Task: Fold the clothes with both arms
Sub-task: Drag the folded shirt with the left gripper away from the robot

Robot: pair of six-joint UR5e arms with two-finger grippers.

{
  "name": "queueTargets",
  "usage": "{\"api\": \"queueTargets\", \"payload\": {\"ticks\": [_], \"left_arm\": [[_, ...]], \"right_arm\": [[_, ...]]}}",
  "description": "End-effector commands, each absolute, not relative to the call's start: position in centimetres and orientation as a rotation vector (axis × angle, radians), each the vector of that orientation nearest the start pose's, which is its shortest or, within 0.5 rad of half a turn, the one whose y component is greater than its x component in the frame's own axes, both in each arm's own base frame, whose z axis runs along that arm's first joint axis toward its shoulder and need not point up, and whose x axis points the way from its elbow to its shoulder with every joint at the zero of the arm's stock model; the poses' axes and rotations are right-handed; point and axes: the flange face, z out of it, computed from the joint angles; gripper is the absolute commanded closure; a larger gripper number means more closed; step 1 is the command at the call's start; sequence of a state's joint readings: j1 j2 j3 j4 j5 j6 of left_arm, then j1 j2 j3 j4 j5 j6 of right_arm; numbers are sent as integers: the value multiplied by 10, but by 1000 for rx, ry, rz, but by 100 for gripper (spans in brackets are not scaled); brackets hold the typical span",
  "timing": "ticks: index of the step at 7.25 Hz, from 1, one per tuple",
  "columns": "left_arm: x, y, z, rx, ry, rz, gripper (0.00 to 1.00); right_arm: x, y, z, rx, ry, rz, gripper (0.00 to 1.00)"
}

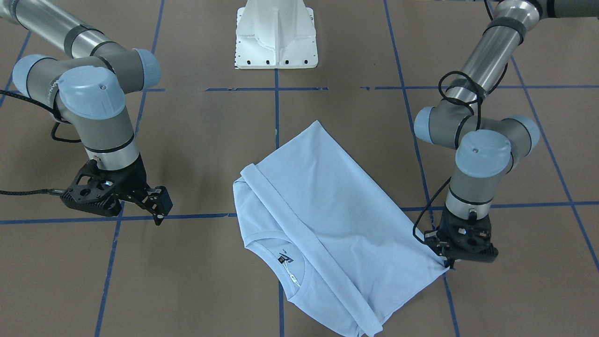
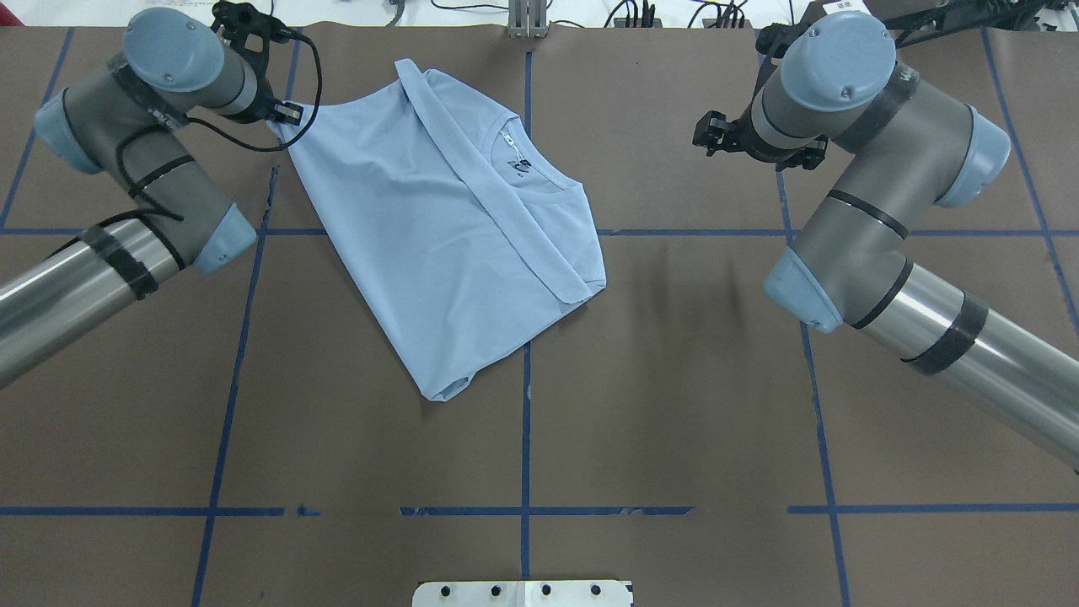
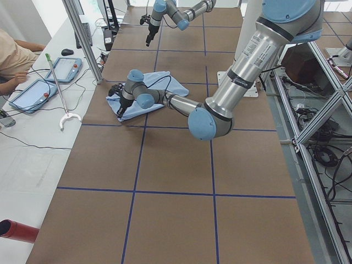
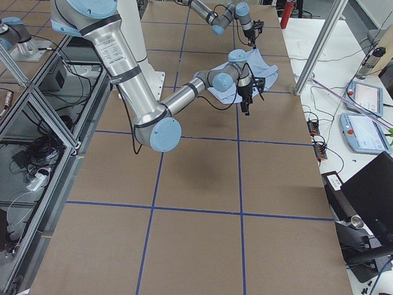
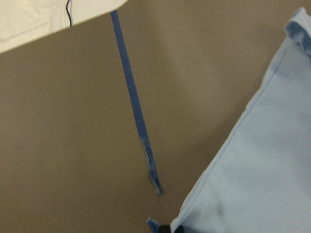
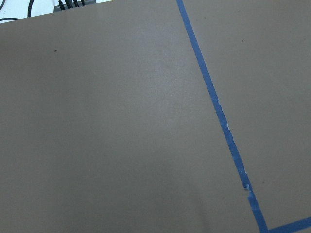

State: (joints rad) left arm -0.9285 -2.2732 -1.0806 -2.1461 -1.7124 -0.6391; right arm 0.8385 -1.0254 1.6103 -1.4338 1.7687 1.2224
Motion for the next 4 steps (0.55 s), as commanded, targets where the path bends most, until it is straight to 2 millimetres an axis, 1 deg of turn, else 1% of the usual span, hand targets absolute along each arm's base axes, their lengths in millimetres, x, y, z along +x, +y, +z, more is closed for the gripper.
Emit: {"api": "queueTargets", "payload": {"ticks": [1,2,3,4], "left_arm": [[391,-749,421,600,541,44,100],[376,-756,423,617,524,68,100],[367,-755,434,626,505,105,1],[364,-752,430,657,528,118,0]], "right_arm": [[-374,-585,312,250,-716,401,0],[-376,-585,309,248,-720,403,0],[-384,-580,307,236,-729,420,0],[-394,-578,295,233,-747,425,0]]}}
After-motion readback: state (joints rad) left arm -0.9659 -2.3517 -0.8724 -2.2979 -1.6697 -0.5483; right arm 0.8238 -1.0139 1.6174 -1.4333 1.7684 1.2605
